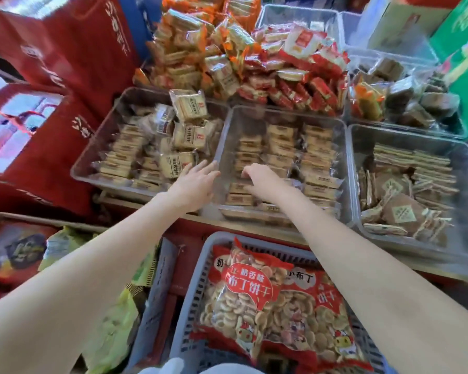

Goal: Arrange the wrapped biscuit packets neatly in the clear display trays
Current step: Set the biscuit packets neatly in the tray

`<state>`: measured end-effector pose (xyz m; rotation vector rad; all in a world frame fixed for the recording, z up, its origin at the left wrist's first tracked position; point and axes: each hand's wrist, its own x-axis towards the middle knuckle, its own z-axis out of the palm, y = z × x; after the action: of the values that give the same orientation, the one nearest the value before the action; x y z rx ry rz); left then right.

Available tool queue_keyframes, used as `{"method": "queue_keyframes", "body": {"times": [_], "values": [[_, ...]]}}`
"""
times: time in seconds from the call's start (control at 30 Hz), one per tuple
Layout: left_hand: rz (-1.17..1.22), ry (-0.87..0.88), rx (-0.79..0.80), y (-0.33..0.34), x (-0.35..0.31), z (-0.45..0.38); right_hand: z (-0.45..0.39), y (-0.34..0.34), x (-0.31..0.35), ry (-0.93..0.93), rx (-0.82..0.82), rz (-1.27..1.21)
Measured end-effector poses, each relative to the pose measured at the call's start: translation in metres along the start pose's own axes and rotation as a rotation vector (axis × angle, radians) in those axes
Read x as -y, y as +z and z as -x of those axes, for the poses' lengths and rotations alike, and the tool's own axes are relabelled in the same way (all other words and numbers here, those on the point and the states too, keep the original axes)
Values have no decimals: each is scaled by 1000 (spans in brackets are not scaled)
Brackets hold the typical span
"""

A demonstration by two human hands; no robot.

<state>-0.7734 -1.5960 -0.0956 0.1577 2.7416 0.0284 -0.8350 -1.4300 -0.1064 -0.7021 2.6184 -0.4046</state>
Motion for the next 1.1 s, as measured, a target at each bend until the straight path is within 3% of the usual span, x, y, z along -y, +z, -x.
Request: {"method": "queue_keyframes", "body": {"times": [0.2, 0.4, 0.63, 0.8, 0.97, 1.1], "values": [[-179, 163, 77, -18, 15, -15, -43, 31, 6, -15, 277, 363], [-179, 210, 105, -22, 21, -16, -56, 23, 2, -67, 407, 546], [-157, 196, 113, -14, 21, -20, -58, 19, 2, -16, 293, 507], [-183, 213, 115, -16, 22, -20, -53, 27, 0, 12, 366, 451], [-212, 198, 128, -19, 21, -23, -53, 44, 5, 20, 274, 598], [-177, 164, 141, -19, 17, -23, -48, 45, 9, 88, 173, 515]]}}
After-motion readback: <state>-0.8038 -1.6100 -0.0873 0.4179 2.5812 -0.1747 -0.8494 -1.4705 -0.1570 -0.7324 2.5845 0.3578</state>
